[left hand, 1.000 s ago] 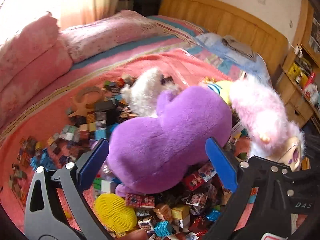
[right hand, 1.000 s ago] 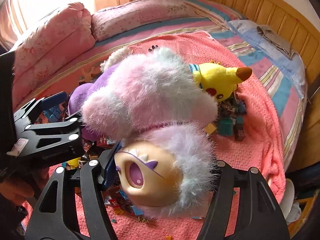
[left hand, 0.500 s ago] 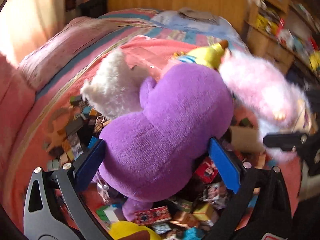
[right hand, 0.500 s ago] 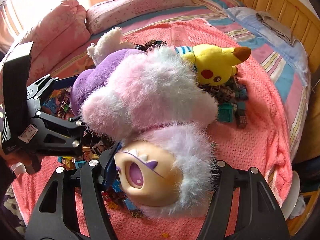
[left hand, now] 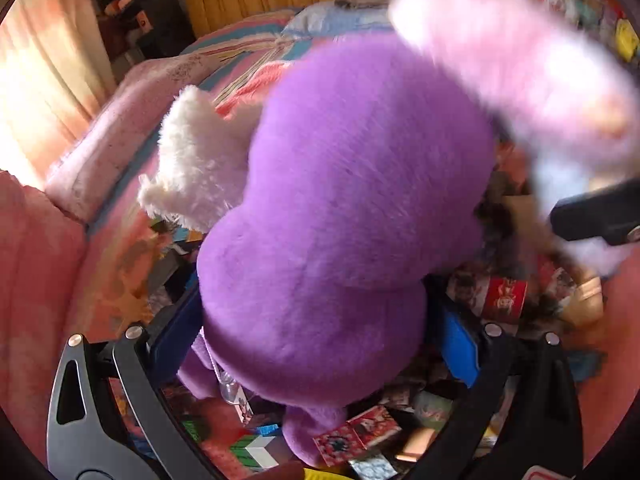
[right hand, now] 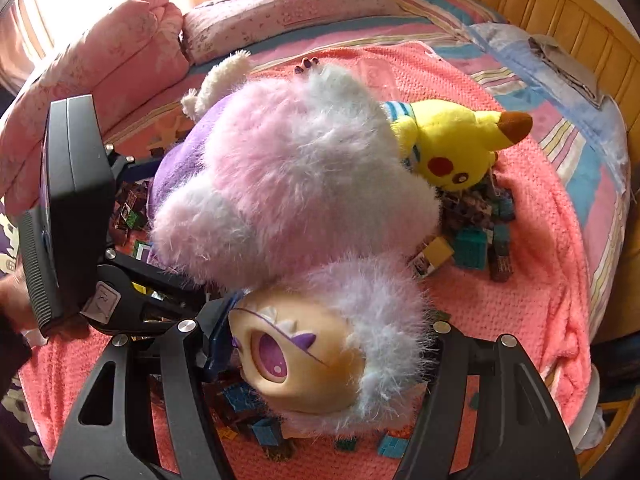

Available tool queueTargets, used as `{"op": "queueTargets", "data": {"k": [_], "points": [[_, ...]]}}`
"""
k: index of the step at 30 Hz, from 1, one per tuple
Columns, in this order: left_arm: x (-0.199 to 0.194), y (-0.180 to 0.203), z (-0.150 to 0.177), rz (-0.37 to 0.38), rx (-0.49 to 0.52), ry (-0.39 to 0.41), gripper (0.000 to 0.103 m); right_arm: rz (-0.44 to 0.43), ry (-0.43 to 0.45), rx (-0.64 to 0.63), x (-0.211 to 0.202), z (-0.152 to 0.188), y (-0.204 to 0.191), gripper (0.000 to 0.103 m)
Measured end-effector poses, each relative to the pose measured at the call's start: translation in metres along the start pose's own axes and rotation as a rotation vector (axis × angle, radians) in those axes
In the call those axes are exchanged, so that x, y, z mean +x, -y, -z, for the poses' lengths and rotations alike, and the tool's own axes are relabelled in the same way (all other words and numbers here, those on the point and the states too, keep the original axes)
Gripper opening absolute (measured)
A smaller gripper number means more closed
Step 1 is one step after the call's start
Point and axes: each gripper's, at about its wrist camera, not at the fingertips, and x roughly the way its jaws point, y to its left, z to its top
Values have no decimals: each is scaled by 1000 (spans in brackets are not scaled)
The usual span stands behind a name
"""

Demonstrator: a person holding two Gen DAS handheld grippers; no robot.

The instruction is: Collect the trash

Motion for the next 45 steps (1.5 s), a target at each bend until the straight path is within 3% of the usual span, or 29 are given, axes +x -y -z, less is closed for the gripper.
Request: {"op": "queueTargets", "data": {"k": [2, 6, 12, 22, 31, 39, 45], "points": [[0, -9, -3, -1, -74, -10, 88, 1, 9, -17, 0, -1, -3, 65], [-1, -14, -7, -9, -117, -24, 75, -6, 12, -5, 1, -4, -2, 65], [-9, -22, -7, -27, -254, -26, 66, -3, 17, 10, -5, -4, 1, 64], [-36, -27, -8, -56, -474, -27, 63, 2, 25, 55, -18, -4, 16, 64], [-71, -5, -31, -108, -626, -21, 63, 4, 65, 98, -39, -12, 26, 64], [-103, 37, -83, -133, -612, 28, 63, 34, 121, 197, -82, -18, 86, 64], [-119, 103, -143, -56, -532, 73, 63, 105, 175, 284, -133, -6, 162, 64]]}}
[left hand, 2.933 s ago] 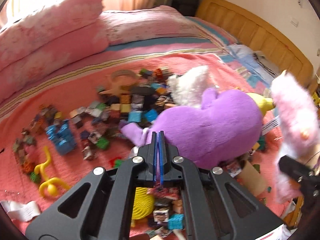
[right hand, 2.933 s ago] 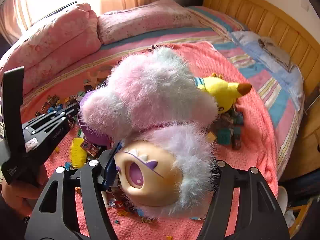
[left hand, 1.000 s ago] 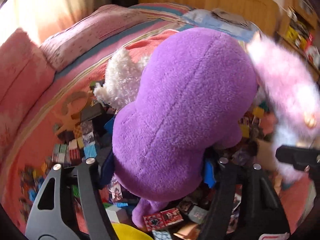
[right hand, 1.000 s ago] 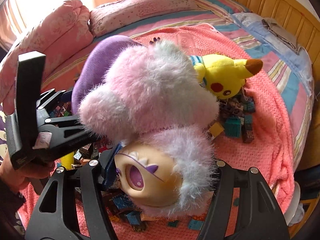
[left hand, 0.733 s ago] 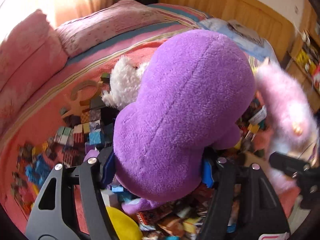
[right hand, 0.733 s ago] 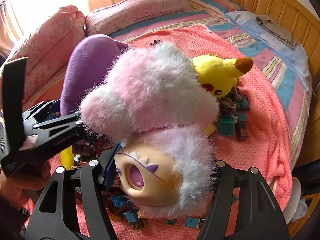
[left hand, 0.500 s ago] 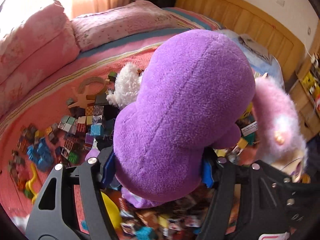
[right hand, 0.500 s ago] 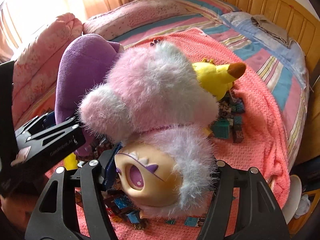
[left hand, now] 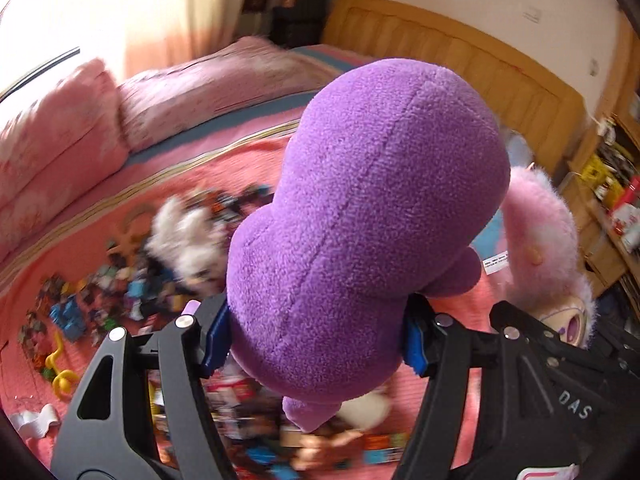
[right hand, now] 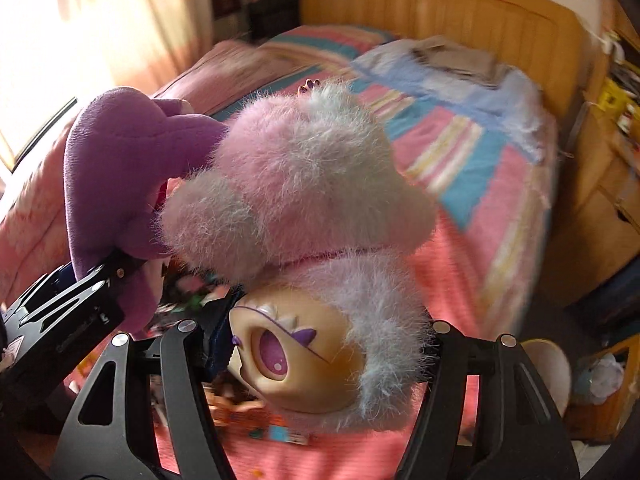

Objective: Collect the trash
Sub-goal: 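Carry the pink doll with the right gripper while the left gripper carries the purple plush over the bin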

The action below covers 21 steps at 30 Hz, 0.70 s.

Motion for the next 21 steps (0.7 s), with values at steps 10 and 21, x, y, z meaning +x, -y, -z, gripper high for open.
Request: {"op": "queueTargets", "data": {"k": [10, 21], "points": [[-14, 185, -1, 247, 190, -27, 63, 215, 59, 189, -77, 17, 169, 64], [-4, 326, 72, 418, 378, -200, 64, 428, -71, 386, -113, 115, 307, 64]]}}
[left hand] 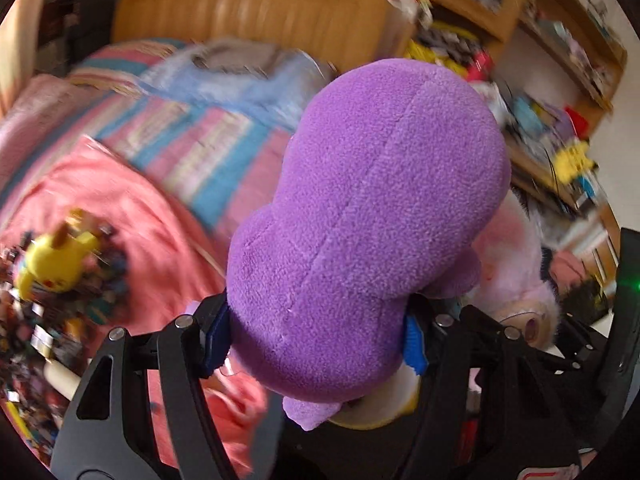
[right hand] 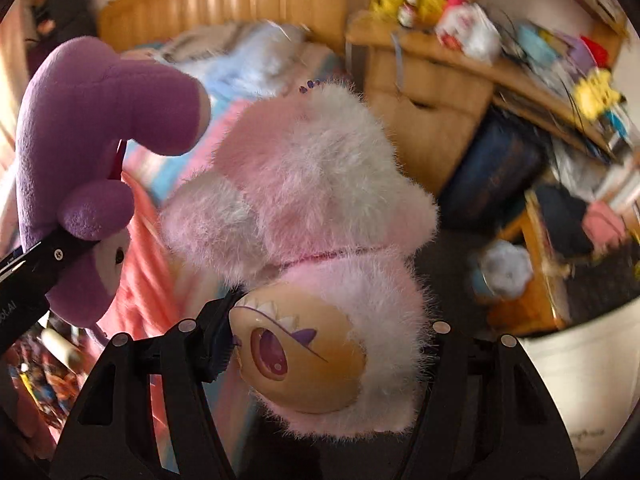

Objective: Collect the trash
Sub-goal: 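Carry the pink doll with the right gripper while the left gripper carries the purple plush over the bin, then open the right gripper over the bin while the left gripper opens to drop the purple plush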

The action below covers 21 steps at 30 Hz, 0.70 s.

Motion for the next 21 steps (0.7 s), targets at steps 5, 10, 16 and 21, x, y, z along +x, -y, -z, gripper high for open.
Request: {"op": "queueTargets", "data": {"k": [5, 10, 16, 21], "points": [[49, 17, 30, 0, 38, -126, 65, 16, -102, 0, 42, 36, 9, 64], [88, 11, 46, 19, 5, -225, 70, 19, -173, -2, 83, 50, 7, 67], [127, 16, 59, 57, 40, -318, 79, -15, -287, 18, 130, 59, 14, 71], [144, 11, 67, 68, 25, -367, 81, 0, -301, 25, 141, 60, 19, 77]]}}
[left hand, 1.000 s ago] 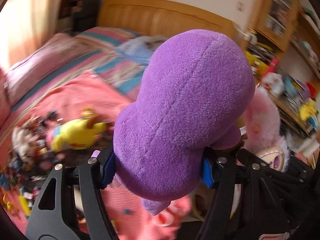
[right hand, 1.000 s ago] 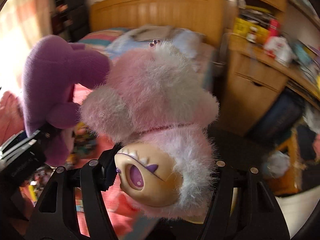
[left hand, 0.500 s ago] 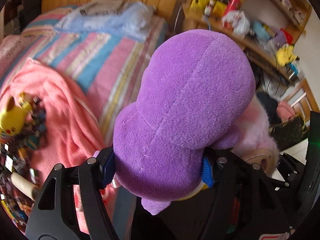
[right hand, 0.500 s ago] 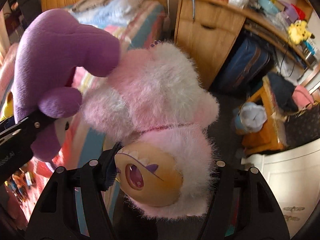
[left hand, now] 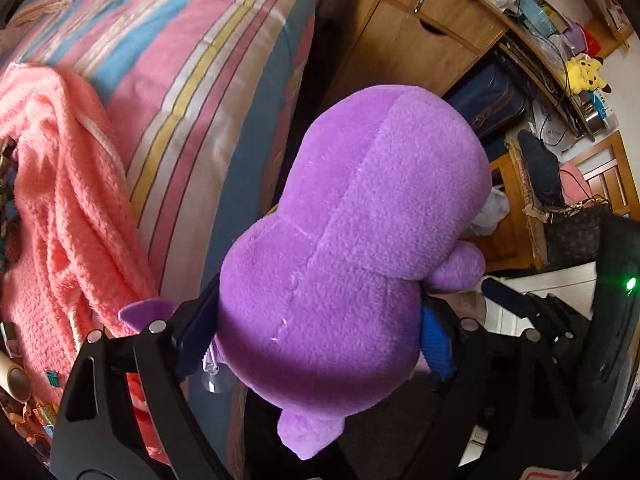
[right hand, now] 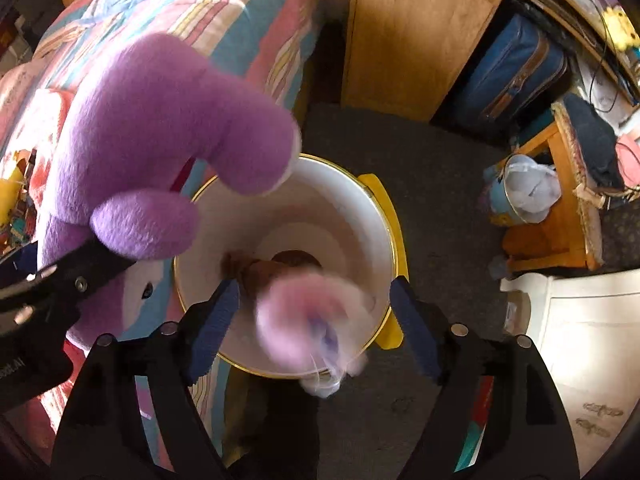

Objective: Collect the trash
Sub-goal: 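Open the right gripper over the bin while the left gripper opens to drop the purple plush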

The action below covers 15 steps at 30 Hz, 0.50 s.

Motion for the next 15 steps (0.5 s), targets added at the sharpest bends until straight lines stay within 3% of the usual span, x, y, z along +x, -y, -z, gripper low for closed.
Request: {"op": "queueTargets", "data": {"k": [4, 9, 11, 15], "points": [[3, -1, 0, 10, -22, -3, 84, 25, -13, 14, 0, -3, 8, 79], [10, 11, -3, -8, 33, -13, 87, 38, -8, -1, -5, -5, 12, 80], [8, 9, -4, 12, 13, 9, 96, 43, 1, -1, -8, -6, 14, 80], [-2, 17, -8, 1, 52, 53, 96, 46, 7, 2, -11, -7, 19, 80]]}}
